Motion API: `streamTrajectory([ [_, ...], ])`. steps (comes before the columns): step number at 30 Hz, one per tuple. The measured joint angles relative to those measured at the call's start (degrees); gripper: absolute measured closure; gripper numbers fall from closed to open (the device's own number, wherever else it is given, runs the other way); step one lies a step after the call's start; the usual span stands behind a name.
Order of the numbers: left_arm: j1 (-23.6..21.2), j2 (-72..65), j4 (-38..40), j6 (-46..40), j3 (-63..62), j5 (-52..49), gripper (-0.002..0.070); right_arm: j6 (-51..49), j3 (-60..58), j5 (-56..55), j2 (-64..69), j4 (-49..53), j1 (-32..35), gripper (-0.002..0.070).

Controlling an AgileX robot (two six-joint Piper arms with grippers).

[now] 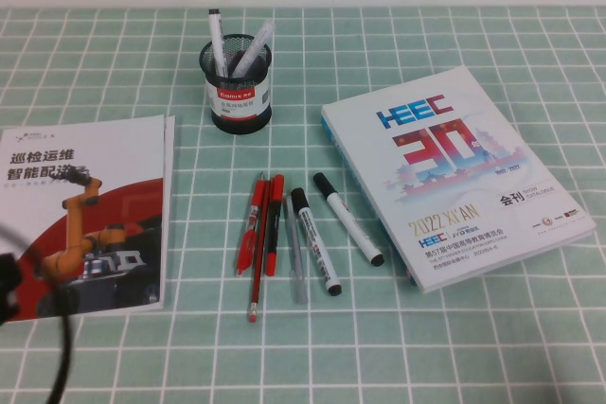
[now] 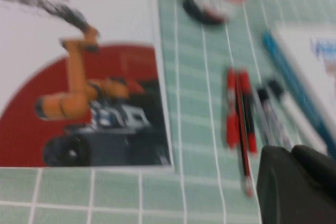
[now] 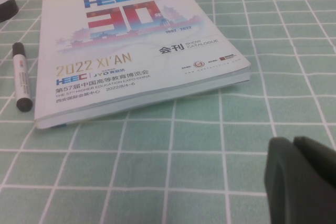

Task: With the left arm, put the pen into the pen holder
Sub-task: Pick up the pen on the table

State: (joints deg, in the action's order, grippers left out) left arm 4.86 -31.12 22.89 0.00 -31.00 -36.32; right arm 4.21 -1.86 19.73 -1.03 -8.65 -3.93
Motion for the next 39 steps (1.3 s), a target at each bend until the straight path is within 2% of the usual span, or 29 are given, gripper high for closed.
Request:
streamTrajectory([
  [6, 0.0, -18.75, 4.95, -12.17, -13.41, -9.17, 0.0675, 0.0, 0.0, 0.0, 0.0, 0.0, 0.0, 0.0696],
  [12, 1.41, -35.16, 4.95, -14.69, -23.47, -12.13, 0.0675, 0.0, 0.0, 0.0, 0.0, 0.0, 0.0, 0.0696],
  [17, 9.79, -45.78, -1.02, -10.2, -30.43, -13.5, 0.0675, 0.0, 0.0, 0.0, 0.0, 0.0, 0.0, 0.0696],
  [21, 17.36, -53.6, -9.68, -2.04, -36.71, -14.06, 0.0675, 0.0, 0.0, 0.0, 0.0, 0.0, 0.0, 0.0696],
  [25, 22.4, -61.65, -14.13, 2.0, -43.51, -15.83, 0.0675, 0.0, 0.0, 0.0, 0.0, 0.0, 0.0, 0.0696],
  [31, 26.16, -71.35, -17.18, 5.88, -54.16, -19.88, 0.0675, 0.0, 0.0, 0.0, 0.0, 0.0, 0.0, 0.0696],
  [39, 26.6, -81.45, -22.89, 8.75, -65.08, -28.02, 0.0675, -0.11, 0.0, 0.0, 0.0, 0.0, 0.0, 0.0696],
])
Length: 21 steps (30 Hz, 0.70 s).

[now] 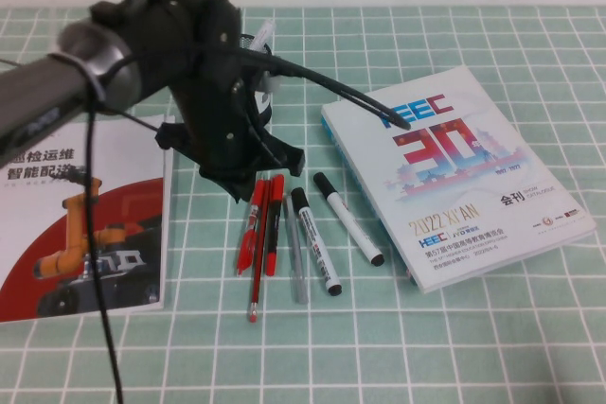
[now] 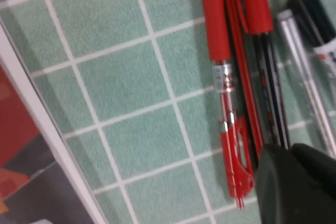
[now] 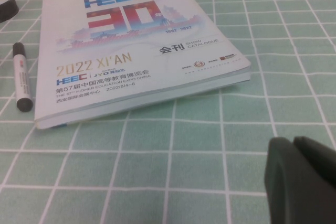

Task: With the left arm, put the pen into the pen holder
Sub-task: Pick up the pen on the table

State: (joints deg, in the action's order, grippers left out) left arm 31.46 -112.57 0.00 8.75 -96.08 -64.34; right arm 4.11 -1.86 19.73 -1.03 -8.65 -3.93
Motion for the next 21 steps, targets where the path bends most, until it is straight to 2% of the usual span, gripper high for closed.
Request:
streamTrajectory([
  [7, 0.0, -3.75, 1.05, -4.07, -1.7, -0.5, 0.0666, 0.0, 0.0, 0.0, 0.0, 0.0, 0.0, 0.0696],
  [9, 0.0, -4.48, 1.19, -5.45, -1.7, -0.5, 0.0629, 0.0, 0.0, 0.0, 0.0, 0.0, 0.0, 0.0696],
  [15, -0.81, -6.56, 0.83, -5.85, -1.78, 0.03, 0.0449, 0.0, 0.0, 0.0, 0.0, 0.0, 0.0, 0.0696],
  [21, -0.81, -7.04, -2.55, -2.04, -1.78, 2.13, 0.0412, 0.1, 0.0, 0.0, 0.0, 0.0, 0.0, 0.0696],
])
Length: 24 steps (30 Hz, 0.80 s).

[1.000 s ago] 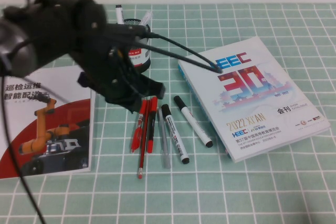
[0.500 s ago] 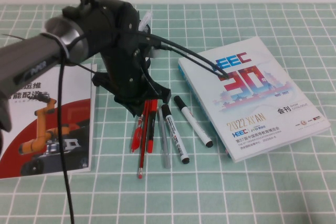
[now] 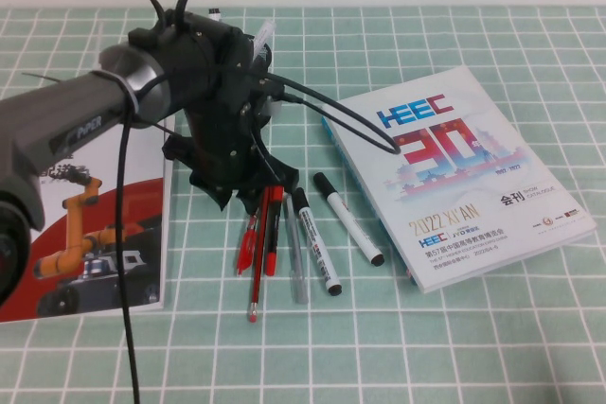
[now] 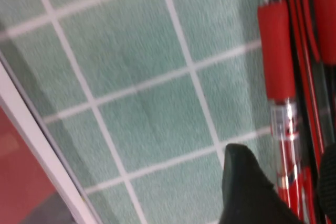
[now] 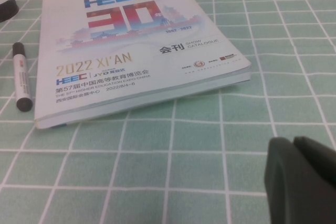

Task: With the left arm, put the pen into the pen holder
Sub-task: Pick up the pen on the table

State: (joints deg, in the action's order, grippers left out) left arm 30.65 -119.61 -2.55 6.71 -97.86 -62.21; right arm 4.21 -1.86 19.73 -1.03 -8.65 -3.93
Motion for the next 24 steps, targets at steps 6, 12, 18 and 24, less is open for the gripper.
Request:
streamTrajectory([
  [6, 0.0, 0.0, -0.51, 0.49, 0.0, 1.62, 0.0409, 0.0, 0.0, 0.0, 0.0, 0.0, 0.0, 0.0696],
  [12, 0.0, -1.7, -0.62, 0.52, -0.13, 1.62, 0.0409, 0.0, 0.0, 0.0, 0.0, 0.0, 0.0, 0.0696],
  [18, 0.0, -2.93, -0.62, 0.52, -0.16, 1.67, 0.0409, 0.0, 0.0, 0.0, 0.0, 0.0, 0.0, 0.0696],
  [24, 0.32, -3.57, -0.7, 0.52, -0.25, 2.01, 0.0409, 0.0, 0.0, 0.0, 0.0, 0.0, 0.0, 0.0696],
])
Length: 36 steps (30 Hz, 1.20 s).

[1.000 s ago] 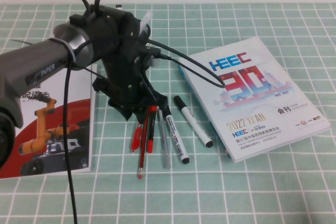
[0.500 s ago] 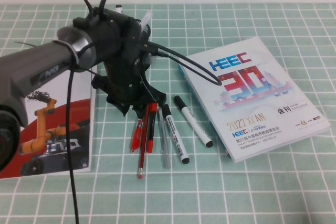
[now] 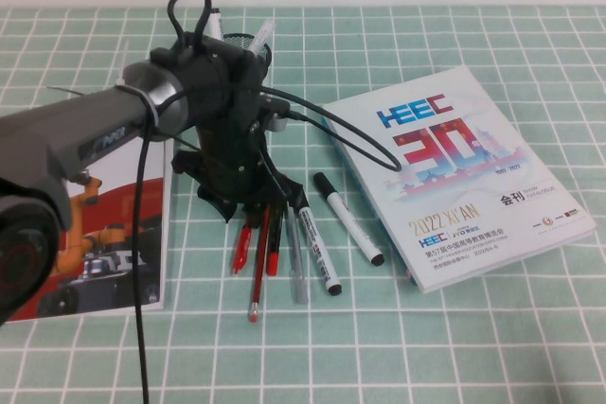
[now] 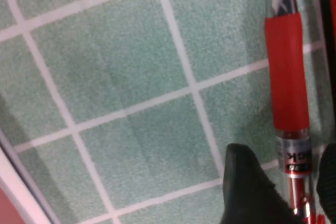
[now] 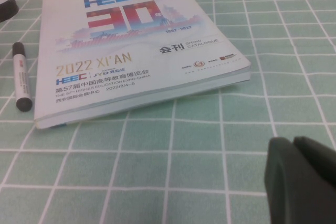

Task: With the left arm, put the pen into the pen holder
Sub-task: Pick up the pen on the table, then place the pen onto the pen holder

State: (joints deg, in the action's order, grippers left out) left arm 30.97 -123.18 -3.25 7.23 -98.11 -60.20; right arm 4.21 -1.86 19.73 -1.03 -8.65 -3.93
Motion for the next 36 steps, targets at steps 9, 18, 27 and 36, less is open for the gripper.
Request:
streamTrajectory([
  [9, 0.42, -0.65, -0.04, 0.0, -0.24, -1.08, 0.041, 0.0, 0.0, 0.0, 0.0, 0.0, 0.0, 0.0696],
  [18, 0.68, -0.65, 0.07, -0.21, -0.24, -1.31, 0.0605, 0.0, 0.0, 0.0, 0.0, 0.0, 0.0, 0.0696],
  [27, 0.81, 0.12, 0.91, -4.07, -0.24, -1.54, 0.0605, 0.0, 0.0, 0.0, 0.0, 0.0, 0.0, 0.0696],
  [36, 0.9, 13.15, 4.76, -8.39, -0.24, 9.67, 0.0605, 0.0, 0.0, 0.0, 0.0, 0.0, 0.0, 0.0696],
])
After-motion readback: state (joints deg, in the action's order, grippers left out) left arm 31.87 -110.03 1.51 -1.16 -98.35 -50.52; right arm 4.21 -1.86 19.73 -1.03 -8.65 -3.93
